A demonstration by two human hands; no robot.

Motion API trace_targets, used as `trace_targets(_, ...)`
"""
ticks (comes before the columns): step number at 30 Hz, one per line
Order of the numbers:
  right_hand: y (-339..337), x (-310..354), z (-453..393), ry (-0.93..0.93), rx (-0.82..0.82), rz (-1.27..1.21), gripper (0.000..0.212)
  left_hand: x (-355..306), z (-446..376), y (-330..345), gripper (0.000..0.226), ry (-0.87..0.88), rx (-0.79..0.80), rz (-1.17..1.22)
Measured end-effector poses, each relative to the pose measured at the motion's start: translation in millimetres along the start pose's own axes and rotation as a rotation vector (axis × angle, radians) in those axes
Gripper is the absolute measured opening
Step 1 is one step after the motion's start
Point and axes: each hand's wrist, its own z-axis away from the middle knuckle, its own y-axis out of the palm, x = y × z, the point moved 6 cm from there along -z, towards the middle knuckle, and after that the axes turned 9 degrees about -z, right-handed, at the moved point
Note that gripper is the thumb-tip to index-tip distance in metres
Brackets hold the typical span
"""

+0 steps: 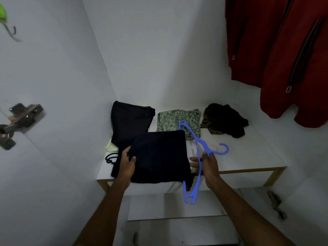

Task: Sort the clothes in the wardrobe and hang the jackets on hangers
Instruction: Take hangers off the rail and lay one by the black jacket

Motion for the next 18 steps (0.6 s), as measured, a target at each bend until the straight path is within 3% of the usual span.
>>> trace_targets(5, 1, 5, 8, -0.049, -0.01, 0.049, 0.042, -30, 10, -7, 0.084, 0.219, 0.074, -0.081)
trace_targets(11, 0, 6, 6, -0.076, -0.031, 0.175, 0.028, -15, 6, -1, 0.074, 0.167, 0.227, -0.243)
trace_targets(15, -3, 5, 6, -0.114, -0.003, 0.221, 0.031, -15, 4, -1, 0.048, 0.103, 0.216, -0.256)
trace_targets(18, -8, 1, 12, -0.129, 0.012, 0.212, 0.041, -26, 1, 0, 0.062, 0.185, 0.198, -0.26)
